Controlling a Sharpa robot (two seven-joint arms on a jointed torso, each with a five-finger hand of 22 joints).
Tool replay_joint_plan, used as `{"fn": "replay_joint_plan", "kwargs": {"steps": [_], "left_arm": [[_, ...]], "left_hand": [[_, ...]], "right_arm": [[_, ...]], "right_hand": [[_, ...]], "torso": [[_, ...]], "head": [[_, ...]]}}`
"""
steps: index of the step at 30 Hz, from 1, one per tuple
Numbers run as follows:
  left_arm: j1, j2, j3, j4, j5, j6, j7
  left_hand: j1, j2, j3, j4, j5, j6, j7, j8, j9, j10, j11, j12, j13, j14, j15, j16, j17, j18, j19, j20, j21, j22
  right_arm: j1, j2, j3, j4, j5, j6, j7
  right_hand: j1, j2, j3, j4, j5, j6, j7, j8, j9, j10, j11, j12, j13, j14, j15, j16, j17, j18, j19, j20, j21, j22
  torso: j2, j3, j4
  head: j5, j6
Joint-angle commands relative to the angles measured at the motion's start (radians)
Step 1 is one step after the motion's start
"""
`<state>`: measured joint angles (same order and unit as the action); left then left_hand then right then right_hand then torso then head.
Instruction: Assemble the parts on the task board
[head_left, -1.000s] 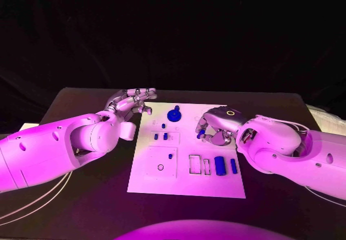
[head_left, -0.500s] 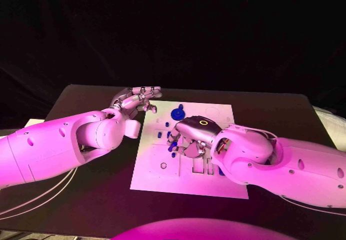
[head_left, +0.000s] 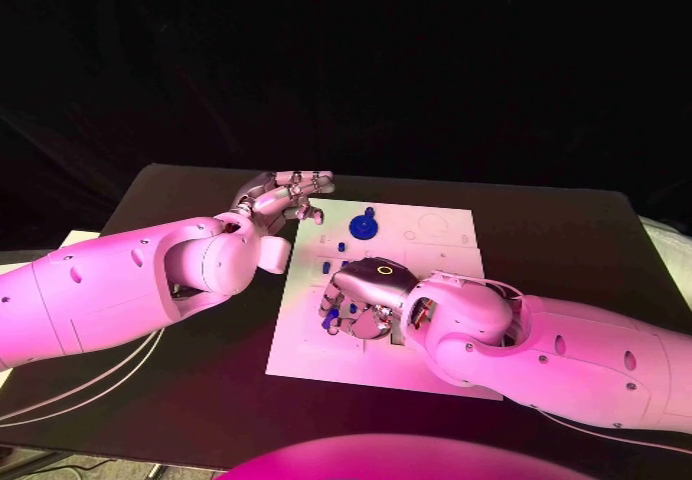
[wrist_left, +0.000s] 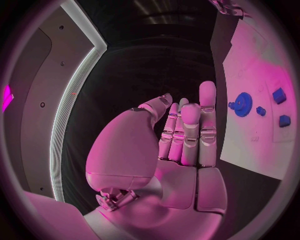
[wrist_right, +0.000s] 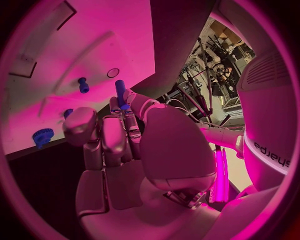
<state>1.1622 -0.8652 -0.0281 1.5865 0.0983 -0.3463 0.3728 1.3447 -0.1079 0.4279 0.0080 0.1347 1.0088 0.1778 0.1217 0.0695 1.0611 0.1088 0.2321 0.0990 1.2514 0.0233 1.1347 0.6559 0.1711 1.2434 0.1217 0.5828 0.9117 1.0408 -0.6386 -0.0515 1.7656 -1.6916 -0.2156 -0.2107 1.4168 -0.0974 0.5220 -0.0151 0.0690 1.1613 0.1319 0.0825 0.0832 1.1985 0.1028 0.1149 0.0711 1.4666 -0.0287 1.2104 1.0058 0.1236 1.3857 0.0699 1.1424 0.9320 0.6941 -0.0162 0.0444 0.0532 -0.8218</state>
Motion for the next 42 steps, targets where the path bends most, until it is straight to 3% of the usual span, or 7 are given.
{"fn": "replay_joint_plan", "kwargs": {"steps": [1, 13, 25, 35, 42], "left_arm": [[0.000, 0.000, 0.001, 0.003, -0.007, 0.019, 0.004], [0.000, 0.008, 0.001, -0.006, -0.011, 0.023, 0.004], [-0.001, 0.010, 0.001, -0.010, -0.011, 0.023, 0.004], [-0.001, 0.010, 0.001, -0.011, -0.011, 0.024, 0.004], [-0.001, 0.010, 0.001, -0.011, -0.011, 0.024, 0.004]], "left_hand": [[0.011, -0.001, -0.001, -0.004, 0.005, -0.005, 0.000, 0.006, 0.000, -0.007, 0.001, 0.004, 0.000, -0.007, -0.001, 0.003, -0.001, 0.008, -0.002, -0.001, -0.004, -0.001], [0.011, -0.001, -0.001, -0.004, 0.005, -0.005, 0.000, 0.006, 0.000, -0.007, 0.001, 0.004, 0.000, -0.007, -0.001, 0.003, -0.001, 0.008, -0.002, -0.001, -0.004, -0.001], [0.012, -0.001, -0.001, -0.005, 0.005, -0.005, 0.000, 0.007, 0.000, -0.009, 0.001, 0.006, 0.000, -0.007, 0.000, 0.003, -0.002, 0.009, -0.002, -0.001, -0.006, -0.002], [0.012, -0.001, -0.001, -0.005, 0.005, -0.005, 0.000, 0.007, 0.000, -0.009, 0.001, 0.006, 0.000, -0.007, 0.000, 0.003, -0.002, 0.009, -0.002, -0.001, -0.006, -0.002], [0.012, -0.001, -0.001, -0.005, 0.005, -0.005, 0.000, 0.007, 0.000, -0.009, 0.001, 0.006, 0.000, -0.007, 0.000, 0.003, -0.002, 0.009, -0.002, -0.001, -0.006, -0.002]], "right_arm": [[-0.003, 0.004, 0.000, -0.010, -0.011, 0.048, 0.009], [-0.008, 0.011, -0.001, -0.023, -0.041, 0.104, -0.012], [-0.009, 0.010, -0.002, -0.022, -0.106, 0.104, -0.048], [-0.011, 0.007, -0.001, -0.010, -0.128, 0.086, -0.058], [-0.011, 0.005, -0.001, -0.001, -0.138, 0.100, -0.066]], "right_hand": [[0.010, 0.008, 0.050, -0.043, 0.003, -0.004, 0.004, -0.005, -0.002, 0.045, -0.040, 0.004, 0.002, 0.021, 0.002, 0.006, -0.002, -0.003, -0.002, 0.001, 0.003, -0.001], [0.008, 0.008, 0.050, -0.043, 0.005, -0.004, 0.005, -0.005, -0.002, 0.045, -0.040, 0.003, 0.002, 0.021, 0.002, 0.005, -0.003, -0.002, -0.003, 0.002, 0.001, -0.003], [0.007, 0.008, 0.051, -0.044, 0.005, -0.004, 0.005, -0.005, -0.002, 0.045, -0.040, 0.002, 0.002, 0.021, 0.003, 0.007, -0.001, -0.003, -0.002, 0.002, 0.002, -0.001], [0.005, 0.008, 0.052, -0.045, 0.008, -0.001, 0.004, -0.005, -0.001, 0.046, -0.040, 0.002, 0.002, 0.022, 0.003, 0.010, 0.003, -0.003, -0.002, 0.002, 0.005, 0.002], [0.003, 0.007, 0.052, -0.045, 0.010, 0.000, 0.004, -0.004, -0.001, 0.047, -0.040, 0.001, 0.002, 0.022, 0.003, 0.011, 0.005, -0.003, -0.002, 0.002, 0.006, 0.004]], "torso": [[0.000, 0.0015, 0.0000], [0.001, 0.0006, -0.0019], [-0.001, 0.0010, 0.0014], [-0.001, 0.0009, -0.0007], [-0.001, 0.0010, 0.0005]], "head": [[0.001, -0.003], [-0.006, -0.009], [-0.009, -0.014], [-0.008, -0.013], [-0.009, -0.013]]}}
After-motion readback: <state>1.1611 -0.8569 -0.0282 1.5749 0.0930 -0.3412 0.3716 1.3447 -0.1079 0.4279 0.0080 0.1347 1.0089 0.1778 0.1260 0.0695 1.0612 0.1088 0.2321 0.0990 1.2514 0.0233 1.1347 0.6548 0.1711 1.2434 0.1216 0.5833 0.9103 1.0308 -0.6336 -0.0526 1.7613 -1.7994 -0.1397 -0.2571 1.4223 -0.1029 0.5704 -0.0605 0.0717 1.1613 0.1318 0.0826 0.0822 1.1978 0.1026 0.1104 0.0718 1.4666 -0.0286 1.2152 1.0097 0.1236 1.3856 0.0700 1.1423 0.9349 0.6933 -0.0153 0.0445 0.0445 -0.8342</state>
